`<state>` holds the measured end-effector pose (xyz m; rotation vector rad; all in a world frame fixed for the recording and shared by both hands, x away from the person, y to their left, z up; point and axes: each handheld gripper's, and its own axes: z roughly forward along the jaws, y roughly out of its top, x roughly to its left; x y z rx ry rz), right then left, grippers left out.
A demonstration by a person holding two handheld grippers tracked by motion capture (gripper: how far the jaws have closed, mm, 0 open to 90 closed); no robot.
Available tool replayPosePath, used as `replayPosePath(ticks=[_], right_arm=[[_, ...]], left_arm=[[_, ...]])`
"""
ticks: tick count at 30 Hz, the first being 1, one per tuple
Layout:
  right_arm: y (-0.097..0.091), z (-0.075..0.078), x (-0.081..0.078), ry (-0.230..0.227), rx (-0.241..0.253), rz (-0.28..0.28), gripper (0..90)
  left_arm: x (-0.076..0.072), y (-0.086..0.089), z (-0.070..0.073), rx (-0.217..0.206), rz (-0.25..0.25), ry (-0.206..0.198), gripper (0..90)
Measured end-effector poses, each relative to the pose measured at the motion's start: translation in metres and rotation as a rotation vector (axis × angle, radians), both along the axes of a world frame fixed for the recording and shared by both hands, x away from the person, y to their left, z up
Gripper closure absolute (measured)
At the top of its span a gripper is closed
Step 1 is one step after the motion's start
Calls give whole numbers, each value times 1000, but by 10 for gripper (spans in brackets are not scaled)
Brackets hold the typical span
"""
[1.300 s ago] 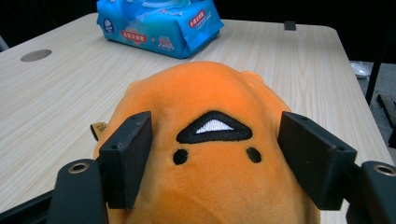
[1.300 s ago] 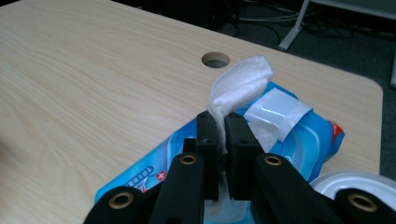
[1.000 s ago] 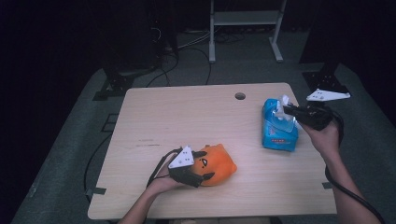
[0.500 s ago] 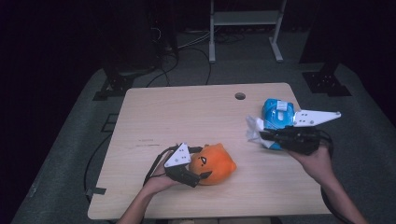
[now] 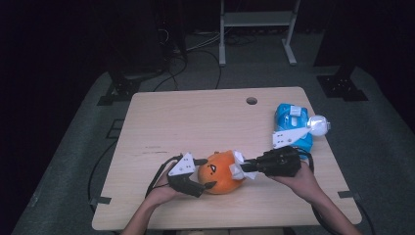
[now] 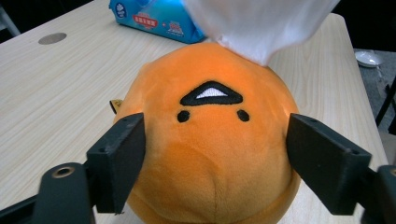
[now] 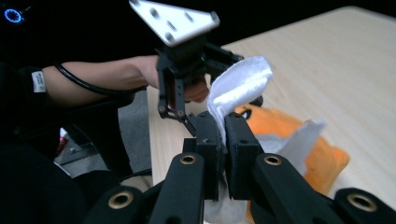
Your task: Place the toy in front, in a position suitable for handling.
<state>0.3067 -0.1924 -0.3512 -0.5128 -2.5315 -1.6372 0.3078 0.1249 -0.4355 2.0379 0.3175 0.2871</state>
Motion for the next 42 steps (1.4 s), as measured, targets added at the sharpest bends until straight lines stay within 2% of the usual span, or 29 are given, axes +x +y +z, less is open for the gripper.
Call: replayPosePath(ticks=[1,2,3,5,6,7,8,9,10,11,12,14,15,18,19,22,23,24,25,26,27,29,30,31,32,33,34,39,42], right_arm=[[0,0,0,0,0,0,846],[4,-11,10,5,-25,-13,845],[4,-11,10,5,-25,-13,845],[6,-23,19,12,-48,-34,844],[9,-36,26,8,-92,-60,843],[9,-36,26,8,-92,-60,843],[10,-49,28,-3,-143,-90,831],[10,-49,28,-3,-143,-90,831],[10,-57,26,-26,-177,-117,785],[10,-57,26,-26,-177,-117,785],[7,-63,24,-34,-163,-133,734],[5,-65,22,-32,-156,-134,707],[4,-69,20,-32,-158,-135,647],[7,-77,17,-21,-173,-103,579],[9,-78,15,-36,-180,-98,573],[13,-78,13,-58,-186,-102,572],[14,-77,14,-62,-183,-101,579],[15,-78,14,-56,-180,-112,621],[16,-80,14,-50,-179,-111,640],[16,-81,14,-41,-180,-106,663],[16,-82,13,-40,-184,-102,682],[16,-83,13,-36,-186,-103,702],[16,-82,12,-39,-189,-102,733],[16,-81,10,-39,-191,-105,745],[16,-80,9,-43,-193,-102,756],[16,-79,8,-45,-199,-97,766],[17,-78,7,-43,-203,-91,779],[16,-72,2,-36,-196,-51,813],[22,-62,-2,-82,-205,-42,814]], left_arm=[[0,0,0,1,0,0,219],[0,0,-1,-4,0,1,224],[0,0,-1,-4,0,1,225],[-1,0,-3,-2,1,-1,225],[-1,0,-4,-1,0,-4,224],[-1,0,-4,-1,0,-4,224],[-1,1,-4,0,-2,-4,224],[-1,1,-4,0,-2,-4,224],[-1,0,-5,-4,-2,-2,223],[-1,0,-5,-4,-2,-2,223],[-1,0,-6,5,-9,-10,223],[-2,0,-5,11,-10,-10,224],[-1,0,-5,19,-10,-9,224],[0,3,-4,35,-7,14,220],[0,3,-4,35,-7,14,214],[0,2,0,62,10,31,175],[1,3,2,80,31,53,139],[2,6,3,90,49,95,106],[2,6,3,90,49,95,105],[4,8,1,98,57,134,106],[4,8,-2,104,50,146,116],[4,8,-4,107,39,145,145],[5,7,-4,109,33,139,223],[5,7,-4,109,33,139,258],[5,7,-5,111,14,112,290],[5,7,-5,111,14,112,312],[6,7,-7,100,-13,92,329],[13,2,-10,57,-58,82,365],[17,-10,-9,65,-70,79,366]])
